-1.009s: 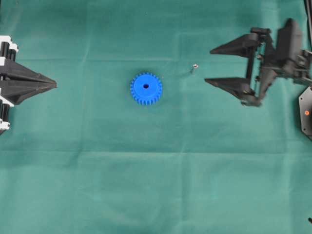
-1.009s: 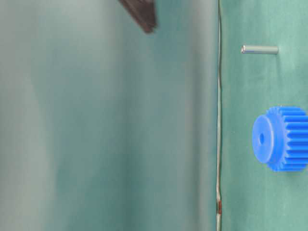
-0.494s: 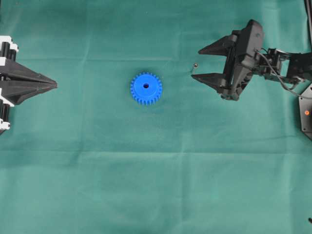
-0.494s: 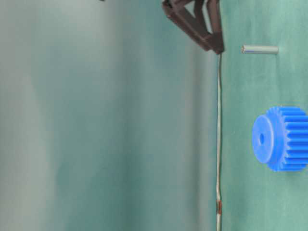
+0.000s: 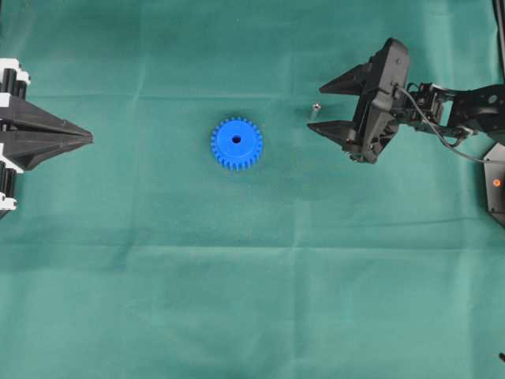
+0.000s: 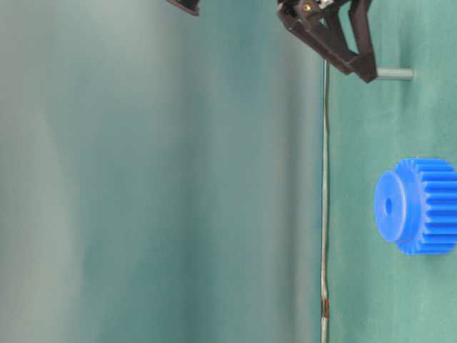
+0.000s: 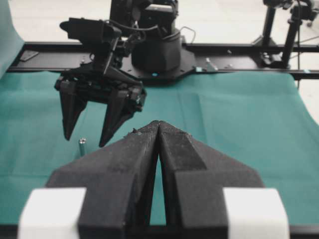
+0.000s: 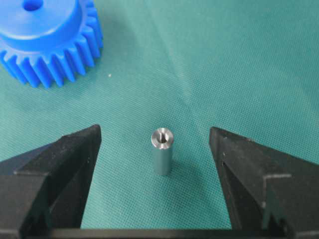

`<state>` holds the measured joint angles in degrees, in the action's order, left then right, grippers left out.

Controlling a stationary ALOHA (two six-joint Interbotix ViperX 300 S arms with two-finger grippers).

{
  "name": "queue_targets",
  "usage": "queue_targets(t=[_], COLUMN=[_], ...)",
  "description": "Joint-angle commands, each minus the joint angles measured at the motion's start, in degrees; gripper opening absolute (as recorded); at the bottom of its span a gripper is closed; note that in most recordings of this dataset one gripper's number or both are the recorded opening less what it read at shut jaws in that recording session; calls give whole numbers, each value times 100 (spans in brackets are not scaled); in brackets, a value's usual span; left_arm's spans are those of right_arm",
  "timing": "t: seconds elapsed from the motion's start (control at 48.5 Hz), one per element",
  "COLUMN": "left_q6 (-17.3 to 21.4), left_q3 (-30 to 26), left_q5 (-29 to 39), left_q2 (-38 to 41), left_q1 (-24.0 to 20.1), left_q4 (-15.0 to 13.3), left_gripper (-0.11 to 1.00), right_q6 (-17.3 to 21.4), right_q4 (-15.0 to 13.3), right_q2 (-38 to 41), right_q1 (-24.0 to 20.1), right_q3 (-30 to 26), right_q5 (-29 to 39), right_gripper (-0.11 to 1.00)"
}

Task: Insert the shaft placed at a random location into the center hole of the medium gear at another random location.
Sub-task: 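Close the right gripper on the silver shaft and lift it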

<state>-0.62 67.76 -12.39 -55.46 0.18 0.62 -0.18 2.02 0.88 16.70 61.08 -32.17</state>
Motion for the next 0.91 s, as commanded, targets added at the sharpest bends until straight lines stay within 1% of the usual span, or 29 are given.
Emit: queue_targets(t=[0.0, 0.124, 0.206, 0.268, 0.288, 0.391, 0.433, 0.453, 0.783, 0.886], left_q6=[-9, -9, -9, -9, -9, -9, -9, -9, -9, -9], left_q3=[-141, -141, -141, -149, -141, -141, -141, -141, -141, -149], left_q5=[-35, -9, 9, 9, 9, 9, 9, 9, 35, 44], left_q2=[44, 44, 44, 35, 44, 35, 44, 35, 35, 35], left_q1=[9, 9, 9, 9, 9, 9, 9, 9, 9, 9], left_q4=[9, 9, 9, 9, 9, 9, 9, 9, 9, 9], left_gripper=[0, 0, 0, 0, 0, 0, 0, 0, 0, 0], right_q6=[0, 0, 9, 9, 9, 9, 0, 9, 9, 18], right_q4=[26, 26, 26, 26, 26, 26, 18, 26, 26, 26], right_q2=[0, 9, 18, 18, 9, 9, 9, 9, -53, -264], right_q1=[26, 26, 26, 26, 26, 26, 26, 26, 26, 26], right_q3=[-123, -132, -132, -132, -132, -132, -132, -132, -176, -272], right_q5=[-97, -88, -70, -62, -62, -53, -53, -44, 62, 352], right_gripper=[86, 82, 74, 61, 54, 25, 16, 13, 13, 13])
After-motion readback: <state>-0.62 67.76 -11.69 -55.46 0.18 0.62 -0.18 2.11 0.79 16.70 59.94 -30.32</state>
